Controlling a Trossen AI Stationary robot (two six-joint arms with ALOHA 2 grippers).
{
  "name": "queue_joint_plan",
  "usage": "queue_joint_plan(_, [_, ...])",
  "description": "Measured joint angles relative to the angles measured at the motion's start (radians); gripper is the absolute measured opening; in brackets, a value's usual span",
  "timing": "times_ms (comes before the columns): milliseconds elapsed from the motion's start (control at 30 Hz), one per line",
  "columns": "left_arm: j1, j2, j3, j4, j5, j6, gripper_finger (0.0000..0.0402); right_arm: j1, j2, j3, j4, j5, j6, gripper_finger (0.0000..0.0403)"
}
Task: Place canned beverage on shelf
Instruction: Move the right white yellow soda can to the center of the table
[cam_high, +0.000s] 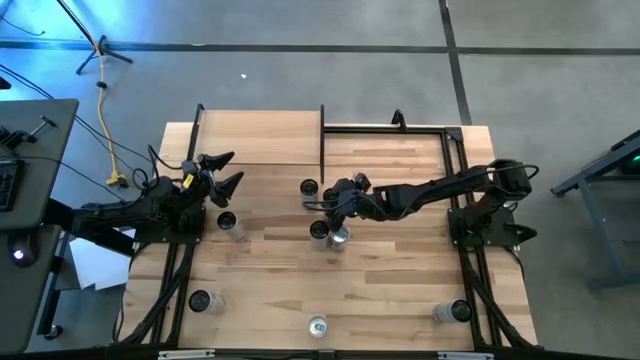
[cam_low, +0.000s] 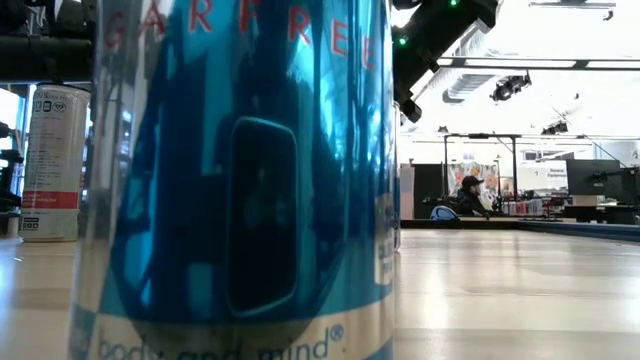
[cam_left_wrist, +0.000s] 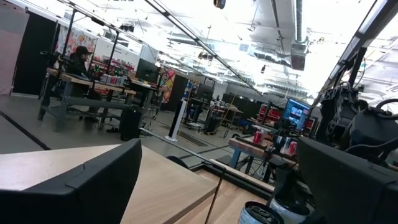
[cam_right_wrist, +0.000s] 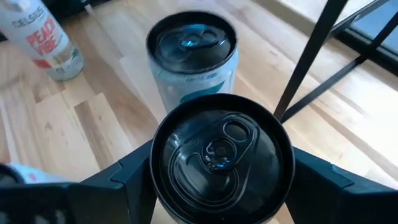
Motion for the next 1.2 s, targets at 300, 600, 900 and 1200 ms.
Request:
queue_joint_plan(300, [0.000,0.000,0.000,0.000,0.000,0.000,0.0400,0.000,0.000,0.000,0.002,-0.004,-0.042,0.0272])
queue_joint_plan(600, [0.000,0.000,0.000,0.000,0.000,0.000,0.0400,0.000,0.000,0.000,0.002,-0.001,0.055,0.0276])
queue_joint_plan(900, [0.000,0.000,0.000,0.000,0.000,0.000,0.0400,0.007,0.000,0.000,-0.013,0.050,0.060,0.0351])
queue_joint_plan(1200, [0.000,0.000,0.000,0.000,0.000,0.000,0.0400,0.014,-0.100,0.000,-0.152,0.021,0.117,0.0387])
